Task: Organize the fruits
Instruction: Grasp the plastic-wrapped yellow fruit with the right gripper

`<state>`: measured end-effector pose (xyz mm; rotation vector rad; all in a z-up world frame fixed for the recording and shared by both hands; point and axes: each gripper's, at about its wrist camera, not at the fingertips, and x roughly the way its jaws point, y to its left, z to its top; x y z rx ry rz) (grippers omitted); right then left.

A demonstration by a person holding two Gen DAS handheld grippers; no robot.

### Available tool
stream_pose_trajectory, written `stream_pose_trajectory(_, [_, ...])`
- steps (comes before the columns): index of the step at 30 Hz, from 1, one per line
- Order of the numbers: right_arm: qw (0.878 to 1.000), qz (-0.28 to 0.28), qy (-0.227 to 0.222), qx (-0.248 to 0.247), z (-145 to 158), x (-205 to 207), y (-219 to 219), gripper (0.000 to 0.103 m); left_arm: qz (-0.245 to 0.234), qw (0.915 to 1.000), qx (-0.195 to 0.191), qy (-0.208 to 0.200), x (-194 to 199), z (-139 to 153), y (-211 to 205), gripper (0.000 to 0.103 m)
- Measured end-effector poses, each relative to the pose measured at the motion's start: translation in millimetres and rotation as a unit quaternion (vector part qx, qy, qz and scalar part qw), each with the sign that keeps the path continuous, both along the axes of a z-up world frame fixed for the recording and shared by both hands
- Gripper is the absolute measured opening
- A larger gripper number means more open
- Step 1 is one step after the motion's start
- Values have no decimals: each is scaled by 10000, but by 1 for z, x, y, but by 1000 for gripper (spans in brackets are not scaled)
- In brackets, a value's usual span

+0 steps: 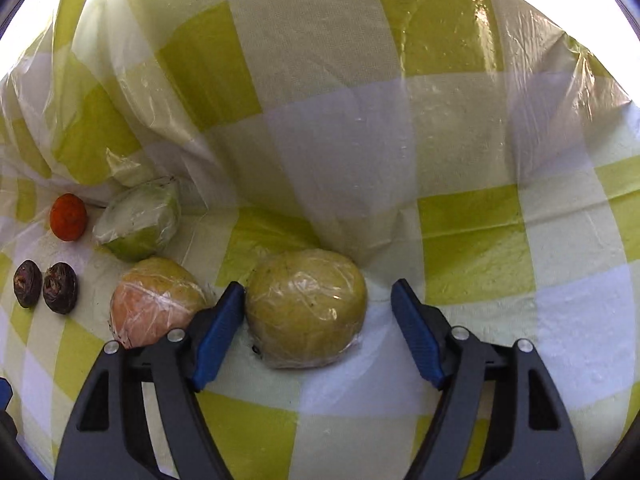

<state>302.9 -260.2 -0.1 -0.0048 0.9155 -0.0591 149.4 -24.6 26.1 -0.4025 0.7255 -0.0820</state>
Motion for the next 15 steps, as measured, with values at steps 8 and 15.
stream_pose_trajectory(8, [9995, 21, -171, 248, 2, -36, 7, 60, -11, 10000, 34, -13, -1, 0, -1, 91])
stream_pose_trajectory(15, [9948, -193, -344, 942, 2, -116, 8, 60, -116, 9999, 113, 2, 0, 1, -5, 91])
